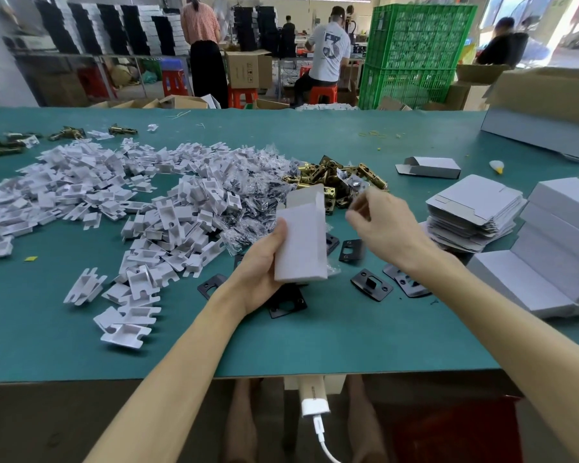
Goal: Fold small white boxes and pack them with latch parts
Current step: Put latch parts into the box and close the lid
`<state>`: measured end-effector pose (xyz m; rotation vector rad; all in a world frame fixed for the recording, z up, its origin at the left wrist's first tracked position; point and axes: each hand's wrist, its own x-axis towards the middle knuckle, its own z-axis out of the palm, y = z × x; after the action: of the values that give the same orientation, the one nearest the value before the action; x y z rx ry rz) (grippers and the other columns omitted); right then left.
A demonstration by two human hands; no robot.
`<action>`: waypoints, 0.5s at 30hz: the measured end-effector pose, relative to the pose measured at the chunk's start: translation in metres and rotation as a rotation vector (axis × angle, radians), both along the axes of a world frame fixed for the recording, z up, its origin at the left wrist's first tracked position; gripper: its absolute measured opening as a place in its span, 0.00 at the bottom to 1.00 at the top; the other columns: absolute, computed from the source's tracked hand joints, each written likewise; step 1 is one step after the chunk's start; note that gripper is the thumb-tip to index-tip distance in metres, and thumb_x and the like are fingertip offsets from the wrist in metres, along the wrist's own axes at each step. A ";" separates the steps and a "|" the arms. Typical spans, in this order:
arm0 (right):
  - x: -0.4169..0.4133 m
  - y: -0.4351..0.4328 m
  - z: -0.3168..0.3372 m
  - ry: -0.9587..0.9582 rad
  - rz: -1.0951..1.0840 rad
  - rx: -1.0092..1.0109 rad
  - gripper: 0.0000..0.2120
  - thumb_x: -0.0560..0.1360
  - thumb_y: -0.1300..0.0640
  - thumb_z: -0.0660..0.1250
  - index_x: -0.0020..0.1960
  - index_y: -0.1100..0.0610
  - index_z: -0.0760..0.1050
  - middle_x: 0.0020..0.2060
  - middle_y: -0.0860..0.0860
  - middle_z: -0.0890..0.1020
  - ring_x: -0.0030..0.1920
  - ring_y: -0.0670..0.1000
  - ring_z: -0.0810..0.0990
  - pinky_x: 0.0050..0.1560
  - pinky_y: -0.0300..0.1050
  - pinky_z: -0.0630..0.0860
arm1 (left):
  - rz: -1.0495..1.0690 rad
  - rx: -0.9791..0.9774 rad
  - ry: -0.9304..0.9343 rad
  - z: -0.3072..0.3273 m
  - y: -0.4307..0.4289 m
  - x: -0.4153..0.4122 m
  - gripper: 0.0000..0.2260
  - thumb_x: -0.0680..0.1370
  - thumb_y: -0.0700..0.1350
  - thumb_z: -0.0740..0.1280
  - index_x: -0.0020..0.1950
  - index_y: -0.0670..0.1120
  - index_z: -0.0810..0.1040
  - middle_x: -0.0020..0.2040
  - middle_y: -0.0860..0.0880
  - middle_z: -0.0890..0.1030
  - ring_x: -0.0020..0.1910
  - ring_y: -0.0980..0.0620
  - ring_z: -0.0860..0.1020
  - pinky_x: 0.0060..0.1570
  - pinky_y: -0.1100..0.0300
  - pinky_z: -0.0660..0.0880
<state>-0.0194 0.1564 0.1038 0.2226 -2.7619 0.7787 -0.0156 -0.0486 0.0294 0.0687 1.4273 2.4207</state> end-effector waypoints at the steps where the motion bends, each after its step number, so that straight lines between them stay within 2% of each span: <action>1: 0.003 0.004 -0.007 -0.107 0.008 0.089 0.10 0.81 0.52 0.66 0.55 0.59 0.75 0.52 0.56 0.81 0.54 0.58 0.79 0.57 0.56 0.77 | 0.012 0.003 0.008 0.000 0.000 0.000 0.25 0.84 0.59 0.59 0.73 0.44 0.72 0.66 0.42 0.83 0.65 0.42 0.82 0.59 0.47 0.82; 4: 0.017 0.009 -0.032 -0.408 0.003 0.377 0.27 0.76 0.39 0.71 0.61 0.60 0.71 0.59 0.58 0.75 0.61 0.61 0.73 0.58 0.54 0.75 | 0.034 -0.027 0.035 0.000 0.000 0.000 0.25 0.83 0.60 0.60 0.73 0.45 0.73 0.65 0.42 0.83 0.64 0.43 0.82 0.56 0.47 0.83; 6: 0.025 0.012 -0.045 -0.453 -0.015 0.439 0.32 0.74 0.37 0.72 0.62 0.59 0.67 0.60 0.58 0.70 0.65 0.60 0.69 0.54 0.53 0.70 | 0.019 -0.059 0.043 -0.001 0.000 0.000 0.25 0.83 0.61 0.59 0.73 0.46 0.73 0.66 0.41 0.82 0.66 0.41 0.81 0.60 0.44 0.81; 9: 0.030 0.015 -0.049 -0.403 -0.009 0.413 0.26 0.76 0.40 0.72 0.59 0.58 0.67 0.57 0.56 0.70 0.63 0.59 0.69 0.50 0.51 0.67 | -0.040 -0.092 0.070 -0.001 0.000 0.003 0.26 0.82 0.60 0.60 0.74 0.45 0.73 0.67 0.42 0.82 0.66 0.42 0.81 0.61 0.45 0.81; 12: 0.033 0.016 -0.045 -0.370 0.019 0.461 0.17 0.79 0.47 0.69 0.57 0.57 0.69 0.56 0.56 0.71 0.60 0.60 0.72 0.49 0.50 0.69 | -0.093 -0.092 0.117 0.000 0.000 0.006 0.26 0.80 0.54 0.63 0.74 0.43 0.73 0.65 0.44 0.83 0.62 0.45 0.82 0.60 0.47 0.81; 15: 0.040 0.014 -0.045 -0.262 0.037 0.564 0.09 0.81 0.52 0.63 0.52 0.57 0.66 0.47 0.55 0.71 0.52 0.60 0.73 0.43 0.50 0.69 | -0.129 -0.066 0.144 0.001 0.001 0.008 0.26 0.79 0.50 0.64 0.75 0.41 0.71 0.66 0.42 0.81 0.62 0.45 0.81 0.65 0.45 0.79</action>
<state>0.0206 0.1705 0.0590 0.2944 -3.1760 0.0122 -0.0072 -0.0474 0.0304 0.3149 1.5134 2.3026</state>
